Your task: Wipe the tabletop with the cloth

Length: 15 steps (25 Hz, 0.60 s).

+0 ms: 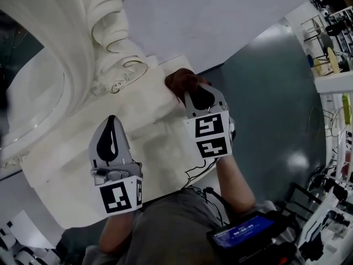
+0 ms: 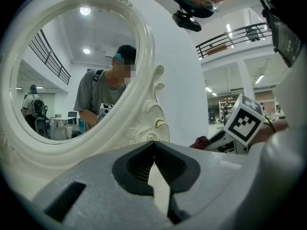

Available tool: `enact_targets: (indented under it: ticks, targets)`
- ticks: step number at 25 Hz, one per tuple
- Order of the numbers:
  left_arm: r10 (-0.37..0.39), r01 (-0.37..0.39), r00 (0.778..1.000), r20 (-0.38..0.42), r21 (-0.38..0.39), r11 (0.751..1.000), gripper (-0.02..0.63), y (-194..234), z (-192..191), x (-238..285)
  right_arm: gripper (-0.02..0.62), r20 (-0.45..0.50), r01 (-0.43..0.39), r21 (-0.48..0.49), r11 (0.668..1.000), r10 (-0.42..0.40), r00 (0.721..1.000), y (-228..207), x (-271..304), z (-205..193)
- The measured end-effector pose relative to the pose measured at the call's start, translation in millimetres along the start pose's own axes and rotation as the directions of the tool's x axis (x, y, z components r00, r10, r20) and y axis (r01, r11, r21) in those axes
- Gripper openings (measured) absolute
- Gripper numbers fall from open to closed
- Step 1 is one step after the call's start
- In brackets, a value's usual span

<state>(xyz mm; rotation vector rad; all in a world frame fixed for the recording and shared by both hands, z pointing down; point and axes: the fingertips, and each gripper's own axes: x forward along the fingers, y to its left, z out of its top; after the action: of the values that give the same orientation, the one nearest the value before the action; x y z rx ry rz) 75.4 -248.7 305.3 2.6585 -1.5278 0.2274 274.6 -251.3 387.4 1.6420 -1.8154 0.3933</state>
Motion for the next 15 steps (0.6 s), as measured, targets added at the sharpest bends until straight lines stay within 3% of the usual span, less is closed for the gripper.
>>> enact_targets:
  ticks: [3, 6, 15]
  targets:
    - [-0.005, 0.005, 1.000, 0.020, -0.005, 1.000, 0.014, -3.4, 9.1, -15.5, 0.080, 0.037, 0.045, 0.022, 0.999, -0.046, 0.998, -11.6, -26.6, 8.8]
    - [0.010, -0.010, 0.999, 0.042, -0.001, 1.000, 0.014, 2.3, 19.3, -52.7, 0.080, 0.086, 0.049, 0.022, 0.999, -0.051, 0.995, 3.1, -63.0, 24.9]
    - [0.212, -0.212, 0.974, 0.076, -0.005, 0.977, 0.014, 64.6, 40.8, -174.8, 0.080, 0.231, -0.078, -0.101, 0.992, 0.099, 0.968, 107.3, -121.3, 92.9]
